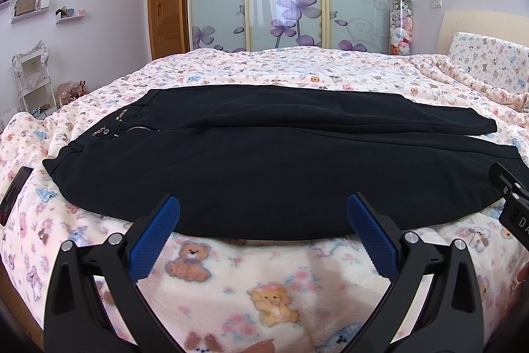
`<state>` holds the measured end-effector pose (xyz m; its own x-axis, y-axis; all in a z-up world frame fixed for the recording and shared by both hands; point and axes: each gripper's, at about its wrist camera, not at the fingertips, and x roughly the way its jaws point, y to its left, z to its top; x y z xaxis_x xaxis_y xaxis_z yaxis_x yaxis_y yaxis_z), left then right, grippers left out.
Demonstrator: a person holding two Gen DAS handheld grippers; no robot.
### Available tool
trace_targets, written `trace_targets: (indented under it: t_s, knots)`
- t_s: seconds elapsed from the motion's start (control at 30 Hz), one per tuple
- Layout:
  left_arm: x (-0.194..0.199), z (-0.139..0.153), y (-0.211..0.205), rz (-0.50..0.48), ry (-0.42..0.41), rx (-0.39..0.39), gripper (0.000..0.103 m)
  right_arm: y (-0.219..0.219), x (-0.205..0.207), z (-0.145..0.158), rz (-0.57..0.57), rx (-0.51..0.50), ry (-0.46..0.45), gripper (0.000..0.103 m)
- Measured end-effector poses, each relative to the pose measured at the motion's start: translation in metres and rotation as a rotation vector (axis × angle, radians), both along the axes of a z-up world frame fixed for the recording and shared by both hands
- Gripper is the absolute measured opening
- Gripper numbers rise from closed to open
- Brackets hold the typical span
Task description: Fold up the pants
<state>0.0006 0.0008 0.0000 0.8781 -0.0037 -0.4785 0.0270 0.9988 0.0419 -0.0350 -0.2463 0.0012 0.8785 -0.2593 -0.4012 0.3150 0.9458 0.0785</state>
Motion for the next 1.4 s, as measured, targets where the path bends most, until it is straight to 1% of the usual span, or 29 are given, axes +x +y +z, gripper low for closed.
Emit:
trace_targets:
  t_s: [1.23, 1.33, 1.37, 1.4]
  knots:
    - [0.000, 0.000, 0.000, 0.000, 0.004, -0.002, 0.101, 0.001, 0.001, 0.002, -0.001, 0.004, 0.002, 0.102]
    - [0.000, 0.000, 0.000, 0.001, 0.003, -0.003, 0.101, -0.010, -0.001, -0.002, 0.003, 0.028, -0.004, 0.102]
    - [0.000, 0.000, 0.000, 0.001, 0.004, -0.004, 0.101, -0.013, -0.002, -0.002, 0.011, 0.046, -0.010, 0.102]
    - [0.001, 0.000, 0.001, 0.003, 0.005, -0.005, 0.101, -0.021, -0.003, -0.005, 0.031, 0.089, -0.025, 0.102]
